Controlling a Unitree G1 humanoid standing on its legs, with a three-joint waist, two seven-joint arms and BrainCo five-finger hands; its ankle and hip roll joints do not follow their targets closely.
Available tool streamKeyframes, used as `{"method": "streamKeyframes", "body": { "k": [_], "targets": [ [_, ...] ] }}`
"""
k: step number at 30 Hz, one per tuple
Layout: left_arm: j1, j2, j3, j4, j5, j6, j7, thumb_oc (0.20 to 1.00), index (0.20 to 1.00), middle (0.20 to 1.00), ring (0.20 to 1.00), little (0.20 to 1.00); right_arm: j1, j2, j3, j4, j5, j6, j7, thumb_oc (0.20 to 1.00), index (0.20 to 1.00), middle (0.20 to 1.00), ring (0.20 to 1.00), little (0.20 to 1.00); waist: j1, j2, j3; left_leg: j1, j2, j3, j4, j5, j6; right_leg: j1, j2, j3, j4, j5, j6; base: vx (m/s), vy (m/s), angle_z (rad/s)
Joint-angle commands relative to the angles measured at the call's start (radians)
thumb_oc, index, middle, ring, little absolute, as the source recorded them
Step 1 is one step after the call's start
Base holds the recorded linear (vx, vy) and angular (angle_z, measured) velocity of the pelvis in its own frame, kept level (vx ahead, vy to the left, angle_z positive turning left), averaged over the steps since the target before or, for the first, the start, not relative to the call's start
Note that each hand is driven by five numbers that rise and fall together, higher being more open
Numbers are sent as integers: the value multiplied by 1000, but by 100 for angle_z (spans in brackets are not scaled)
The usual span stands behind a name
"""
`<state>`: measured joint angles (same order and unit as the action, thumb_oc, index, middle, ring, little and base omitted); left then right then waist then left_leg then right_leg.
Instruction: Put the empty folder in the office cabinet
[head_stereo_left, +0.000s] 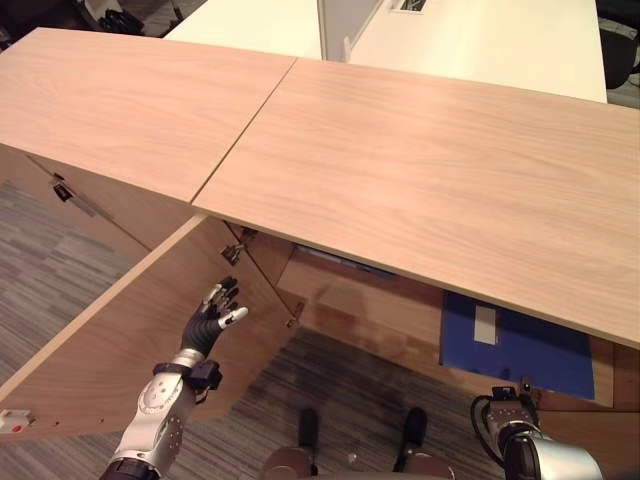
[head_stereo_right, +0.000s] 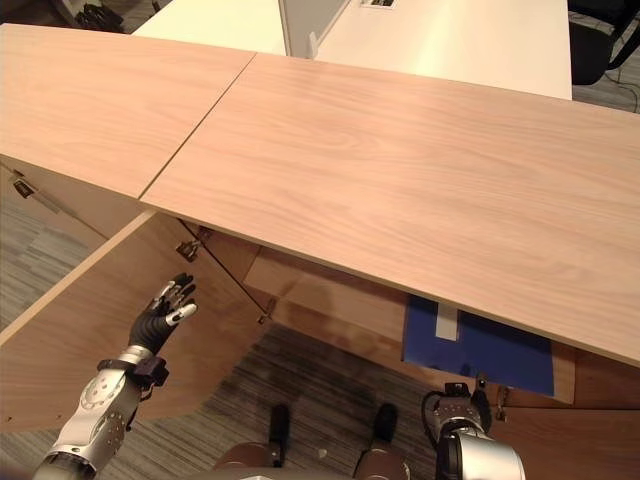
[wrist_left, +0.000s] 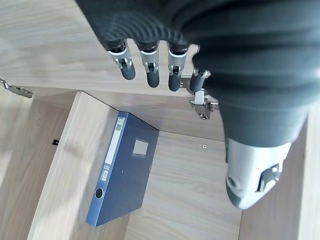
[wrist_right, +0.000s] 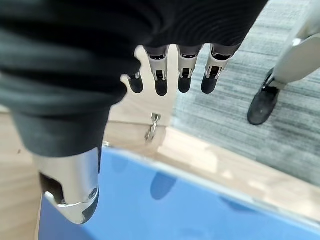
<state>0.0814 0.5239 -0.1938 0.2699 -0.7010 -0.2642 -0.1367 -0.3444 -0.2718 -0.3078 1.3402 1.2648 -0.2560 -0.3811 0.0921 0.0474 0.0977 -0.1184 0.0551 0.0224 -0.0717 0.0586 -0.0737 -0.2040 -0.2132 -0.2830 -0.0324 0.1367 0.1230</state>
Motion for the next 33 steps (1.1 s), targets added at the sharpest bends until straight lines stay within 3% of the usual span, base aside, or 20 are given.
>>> {"method": "streamKeyframes", "body": {
  "k": [1, 7, 12, 19, 27, 33],
  "targets": [
    [-42, 23, 49, -52, -13, -36, -6, 1000, 1000, 1000, 1000, 1000, -76, -6, -2, -35, -52, -7, 31, 1000, 1000, 1000, 1000, 1000, 19, -11, 79, -41, 14, -23, 16, -61, -24, 5, -82, 84, 94, -91, 112, 41, 24, -2],
    [-20, 32, 58, -57, -9, -30, -5, 1000, 1000, 1000, 1000, 1000, -130, -60, 32, -85, -73, -9, 47, 1000, 1000, 1000, 1000, 1000, 23, -11, 83, -47, 18, -28, 17, -63, -20, -15, -80, 99, 114, -99, 112, 0, 0, 0],
    [-37, 58, 44, -71, -20, -34, -16, 1000, 1000, 1000, 1000, 1000, -236, -153, 37, -106, -55, -22, 60, 1000, 1000, 1000, 1000, 1000, 38, 0, 106, -78, 18, -38, 34, -62, -21, -48, -86, 101, 133, -102, 113, -21, -1, 0],
    [-93, 72, -13, -101, -34, -55, -38, 1000, 1000, 1000, 1000, 1000, -425, -335, 65, -58, -32, -20, 67, 1000, 1000, 1000, 1000, 1000, 72, 52, 157, -166, -2, -50, 62, -45, -25, -124, -107, 107, 160, -94, 115, -66, 19, 5],
    [-110, 71, -69, -112, -18, -67, -51, 1000, 1000, 1000, 1000, 1000, -610, -520, 187, -7, -104, 3, 76, 1000, 1000, 1000, 1000, 1000, 95, 98, 153, -205, -23, -49, 22, -9, -32, -178, -122, 114, 157, -81, 120, -12, 36, 6],
    [-106, 64, -96, -105, 0, -65, -40, 1000, 1000, 1000, 1000, 1000, -660, -506, 255, -3, -134, 6, 86, 1000, 1000, 1000, 1000, 1000, 96, 98, 153, -203, -19, -49, 6, -1, -32, -188, -114, 120, 153, -78, 117, 0, 2, 1]
  ]
}}
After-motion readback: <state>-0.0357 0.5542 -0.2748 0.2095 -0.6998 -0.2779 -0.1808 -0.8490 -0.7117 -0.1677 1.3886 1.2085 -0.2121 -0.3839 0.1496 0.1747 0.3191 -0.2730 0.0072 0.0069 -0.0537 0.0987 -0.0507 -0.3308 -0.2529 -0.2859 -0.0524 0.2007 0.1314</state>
